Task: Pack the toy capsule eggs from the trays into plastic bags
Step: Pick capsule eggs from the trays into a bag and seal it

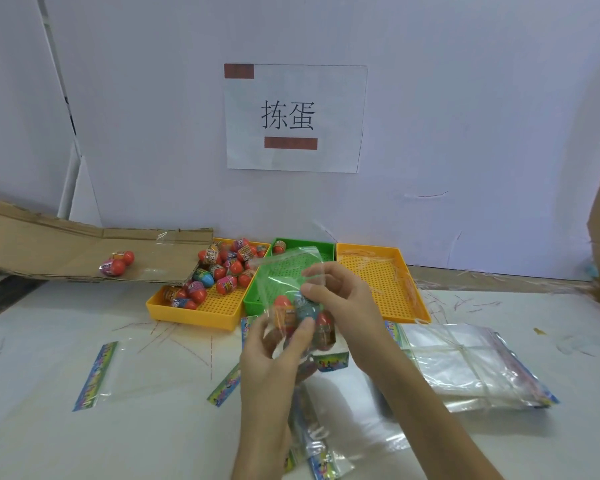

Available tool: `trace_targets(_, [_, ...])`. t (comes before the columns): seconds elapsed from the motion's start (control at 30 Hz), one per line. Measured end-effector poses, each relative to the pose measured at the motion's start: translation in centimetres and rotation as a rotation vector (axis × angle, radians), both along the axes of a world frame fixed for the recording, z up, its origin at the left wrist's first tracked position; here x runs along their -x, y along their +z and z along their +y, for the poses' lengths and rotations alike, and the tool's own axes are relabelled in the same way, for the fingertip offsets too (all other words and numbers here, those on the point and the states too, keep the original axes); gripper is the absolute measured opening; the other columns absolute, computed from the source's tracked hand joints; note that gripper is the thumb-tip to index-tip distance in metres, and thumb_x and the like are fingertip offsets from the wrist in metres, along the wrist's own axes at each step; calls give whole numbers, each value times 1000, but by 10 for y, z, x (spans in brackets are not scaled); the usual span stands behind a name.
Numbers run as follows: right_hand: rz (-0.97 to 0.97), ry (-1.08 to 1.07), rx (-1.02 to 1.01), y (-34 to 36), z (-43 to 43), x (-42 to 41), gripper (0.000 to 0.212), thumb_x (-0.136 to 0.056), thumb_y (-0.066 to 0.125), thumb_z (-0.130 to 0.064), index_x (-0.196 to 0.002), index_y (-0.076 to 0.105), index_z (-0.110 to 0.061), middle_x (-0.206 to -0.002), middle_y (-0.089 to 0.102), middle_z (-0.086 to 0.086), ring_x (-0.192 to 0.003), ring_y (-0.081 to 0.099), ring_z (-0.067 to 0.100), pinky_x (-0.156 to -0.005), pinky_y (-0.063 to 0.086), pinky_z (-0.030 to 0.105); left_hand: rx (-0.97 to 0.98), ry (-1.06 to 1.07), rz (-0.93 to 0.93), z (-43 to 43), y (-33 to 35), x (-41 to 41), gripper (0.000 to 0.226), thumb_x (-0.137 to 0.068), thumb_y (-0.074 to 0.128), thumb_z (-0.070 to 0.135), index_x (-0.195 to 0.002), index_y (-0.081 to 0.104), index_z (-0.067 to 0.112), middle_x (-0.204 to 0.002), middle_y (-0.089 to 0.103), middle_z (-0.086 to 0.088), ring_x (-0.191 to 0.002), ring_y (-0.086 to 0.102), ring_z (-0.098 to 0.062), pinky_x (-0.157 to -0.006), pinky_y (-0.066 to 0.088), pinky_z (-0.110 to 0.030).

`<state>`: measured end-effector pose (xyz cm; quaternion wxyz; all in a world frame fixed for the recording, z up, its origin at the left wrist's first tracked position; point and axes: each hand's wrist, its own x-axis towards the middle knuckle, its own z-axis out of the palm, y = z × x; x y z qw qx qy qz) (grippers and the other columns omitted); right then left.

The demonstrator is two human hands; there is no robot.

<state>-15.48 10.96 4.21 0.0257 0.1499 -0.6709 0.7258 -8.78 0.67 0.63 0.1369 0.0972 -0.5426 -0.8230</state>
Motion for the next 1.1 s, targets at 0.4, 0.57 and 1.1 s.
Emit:
trace_targets(0.4, [12,47,-114,3,3,-3,19,-87,78,-16,-102,72,-27,-93,75,-1,-87,72,13,-71,56,23,40,54,-42,0,-2,1,27,-85,79,11,-94,70,34,-85,78,10,-79,77,-17,-60,60,-27])
trace_targets(0.57, [62,38,-83,4,6,-3,24,-86,77,-4,-96,71,-25,-86,75,3,-76,70,12,-64,56,23,70,2,-16,0,0,-2,20,-82,76,6,-88,78,25,-84,79,1,-76,74,-8,-61,53,-15])
trace_targets(1.1, [124,229,-128,3,3,-9,32,-82,78,-4,-111,69,-16,-93,75,10,-82,70,21,-76,58,34,113,80,-61,-6,-4,1,26,-77,71,-6,-66,73,17,-59,69,1,-51,63,-3,-47,48,-13])
